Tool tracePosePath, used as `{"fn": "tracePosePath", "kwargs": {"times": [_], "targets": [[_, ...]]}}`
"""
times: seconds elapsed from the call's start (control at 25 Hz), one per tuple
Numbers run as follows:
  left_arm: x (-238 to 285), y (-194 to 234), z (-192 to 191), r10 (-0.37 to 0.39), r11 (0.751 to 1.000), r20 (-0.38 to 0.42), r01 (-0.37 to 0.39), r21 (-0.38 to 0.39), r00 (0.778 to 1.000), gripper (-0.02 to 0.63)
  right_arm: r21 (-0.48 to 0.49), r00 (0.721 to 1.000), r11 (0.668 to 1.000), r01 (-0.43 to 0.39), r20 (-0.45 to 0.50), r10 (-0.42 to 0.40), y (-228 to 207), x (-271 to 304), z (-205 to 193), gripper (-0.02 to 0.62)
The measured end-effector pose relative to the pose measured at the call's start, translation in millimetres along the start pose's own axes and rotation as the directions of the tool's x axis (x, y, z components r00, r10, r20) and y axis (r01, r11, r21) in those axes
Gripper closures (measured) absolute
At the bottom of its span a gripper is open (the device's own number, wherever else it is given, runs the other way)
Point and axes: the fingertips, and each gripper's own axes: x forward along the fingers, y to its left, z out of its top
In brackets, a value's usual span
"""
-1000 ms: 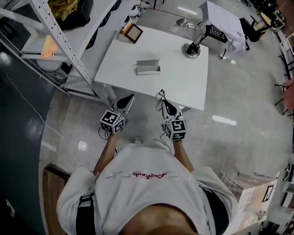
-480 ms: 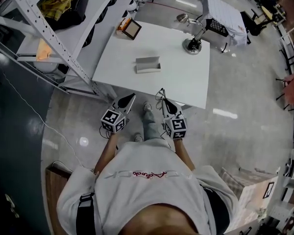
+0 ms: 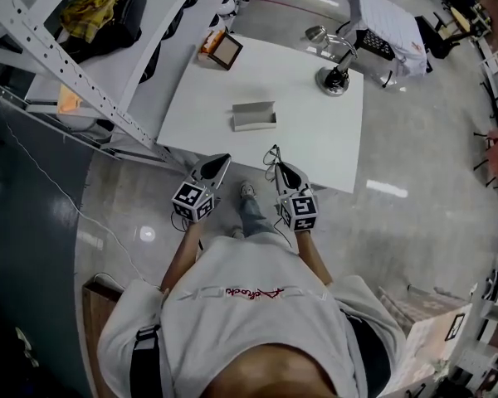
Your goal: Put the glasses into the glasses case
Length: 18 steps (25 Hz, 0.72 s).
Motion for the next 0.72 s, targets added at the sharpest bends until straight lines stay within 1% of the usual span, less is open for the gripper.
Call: {"fn": "tracePosePath", "kwargs": {"times": [0.36, 0.52, 0.72], "targets": [[52, 34, 7, -0.019, 1.0, -0.023, 0.019, -0.006, 1.0, 0.583, 0.023, 0.999, 1.0, -0.009, -0.033, 0.01, -28, 49, -3, 0.572], [67, 49, 8, -0.018, 1.0, -0.04, 0.017, -0.016, 0.999, 0.583, 0.036, 0.998, 0.999, -0.014, -0.065, 0.017, -37, 67, -9, 0.572], [76, 64, -7, -0.016, 0.998, -0.086, 0.01, -0.063, 0.996, 0.583, 0.064, 0.992, 0.998, -0.018, -0.126, 0.025, -42, 83, -26, 0.572]]}}
